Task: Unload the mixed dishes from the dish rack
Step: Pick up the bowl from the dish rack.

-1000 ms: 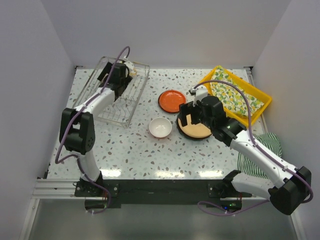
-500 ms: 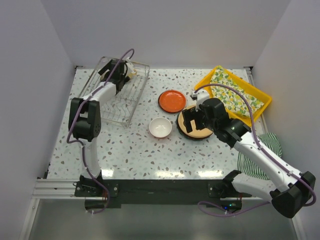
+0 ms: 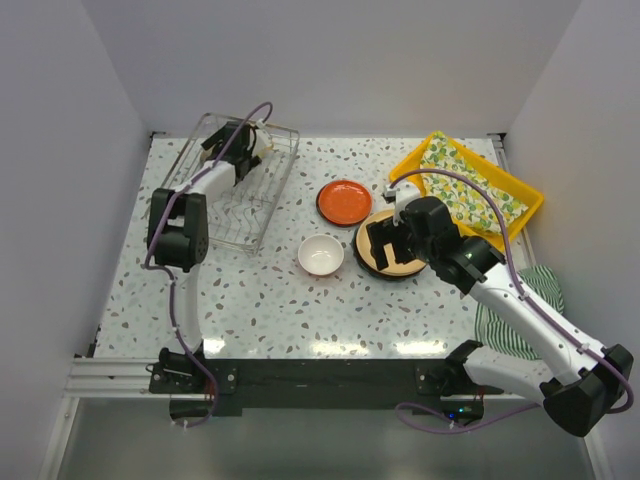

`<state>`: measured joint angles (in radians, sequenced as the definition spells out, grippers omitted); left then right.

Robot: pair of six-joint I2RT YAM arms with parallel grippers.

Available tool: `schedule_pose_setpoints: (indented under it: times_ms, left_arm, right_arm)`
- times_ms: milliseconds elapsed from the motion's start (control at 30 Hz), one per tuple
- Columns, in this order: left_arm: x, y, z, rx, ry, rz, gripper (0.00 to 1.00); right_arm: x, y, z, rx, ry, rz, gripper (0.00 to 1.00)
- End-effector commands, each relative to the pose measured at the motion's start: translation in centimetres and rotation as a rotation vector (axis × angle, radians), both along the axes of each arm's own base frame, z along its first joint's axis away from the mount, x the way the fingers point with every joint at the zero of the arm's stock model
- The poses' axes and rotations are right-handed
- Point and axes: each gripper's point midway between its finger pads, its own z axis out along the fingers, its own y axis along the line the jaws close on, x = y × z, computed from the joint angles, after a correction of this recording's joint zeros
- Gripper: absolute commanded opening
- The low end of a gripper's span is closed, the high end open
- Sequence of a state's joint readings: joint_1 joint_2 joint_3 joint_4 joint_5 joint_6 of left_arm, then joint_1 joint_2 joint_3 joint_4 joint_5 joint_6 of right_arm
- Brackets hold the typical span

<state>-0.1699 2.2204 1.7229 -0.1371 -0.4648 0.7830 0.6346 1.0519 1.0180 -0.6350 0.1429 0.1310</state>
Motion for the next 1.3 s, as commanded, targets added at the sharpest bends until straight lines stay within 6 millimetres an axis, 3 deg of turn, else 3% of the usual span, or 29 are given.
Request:
schedule_pose_setpoints:
  times_ms: [0, 267, 600, 800, 1000, 1267]
  left_arm:
    - [0.7, 0.2, -0.7, 0.040, 0.021, -0.046, 0.96]
    - [0.4, -0.1, -3.2, 0.052, 0.072, -0.087, 0.96]
    - [0.7, 0.2, -4.0, 0.078, 0.028, -0.089, 0.95]
    - [0.4, -0.1, -4.7, 0.059, 0.019, -0.102, 0.77]
    - [0.0, -0.6, -3.0, 0.027, -0.028, -0.110, 0.61]
    - [-0.5, -0.9, 1.0, -0.015, -0.106, -0.112, 0.42]
  right_arm:
    - [0.1, 0.1, 1.7, 0.028, -0.019, -0.012, 0.98]
    - [-0.3, 0.2, 0.9, 0.023, 0.014, -0.009, 0.98]
    - [-0.2, 0.6, 0.0, 0.016, 0.040, 0.004, 0.98]
    - [0.0, 1.2, -0.4, 0.021, 0.057, 0.020, 0.98]
    - [0.2, 1.6, -0.4, 0.033, 0.055, 0.029, 0.98]
    - [0.6, 2.2, -0.2, 0.049, 0.041, 0.045, 0.98]
